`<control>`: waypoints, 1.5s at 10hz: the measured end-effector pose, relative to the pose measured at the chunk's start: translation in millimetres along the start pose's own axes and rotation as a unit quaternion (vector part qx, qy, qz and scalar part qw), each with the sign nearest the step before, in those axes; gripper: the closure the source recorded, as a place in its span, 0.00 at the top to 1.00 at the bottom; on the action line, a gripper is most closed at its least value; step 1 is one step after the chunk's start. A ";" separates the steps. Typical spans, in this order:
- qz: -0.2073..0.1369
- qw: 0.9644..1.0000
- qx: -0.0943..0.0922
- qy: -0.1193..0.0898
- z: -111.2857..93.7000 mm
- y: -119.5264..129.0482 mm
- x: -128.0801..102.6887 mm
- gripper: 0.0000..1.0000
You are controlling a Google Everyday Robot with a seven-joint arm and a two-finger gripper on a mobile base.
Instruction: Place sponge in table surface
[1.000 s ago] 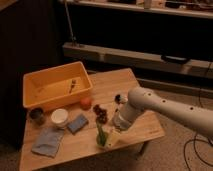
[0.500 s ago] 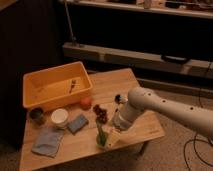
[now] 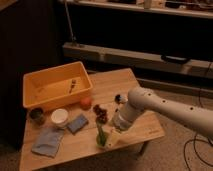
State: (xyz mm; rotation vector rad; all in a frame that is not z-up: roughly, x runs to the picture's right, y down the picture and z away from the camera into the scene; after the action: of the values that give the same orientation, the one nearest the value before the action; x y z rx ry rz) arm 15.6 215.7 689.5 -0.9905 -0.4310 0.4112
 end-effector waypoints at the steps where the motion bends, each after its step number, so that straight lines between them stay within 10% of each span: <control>1: -0.018 1.000 0.013 -0.002 -3.8 -5.0 -7.6 0.80; 6: -0.125 0.991 0.048 -0.008 -2.8 -35.2 -108.0 0.80; 9: -0.232 0.971 0.062 -0.014 9.5 -42.5 -170.7 0.80; 12: -0.354 0.933 0.065 -0.011 26.2 -40.9 -192.5 0.80; 15: -0.368 0.928 0.064 -0.010 28.9 -41.2 -193.2 0.80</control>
State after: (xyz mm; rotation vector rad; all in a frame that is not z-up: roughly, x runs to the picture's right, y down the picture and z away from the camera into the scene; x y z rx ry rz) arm -156.5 116.2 708.2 -0.6339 -0.7447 -0.2298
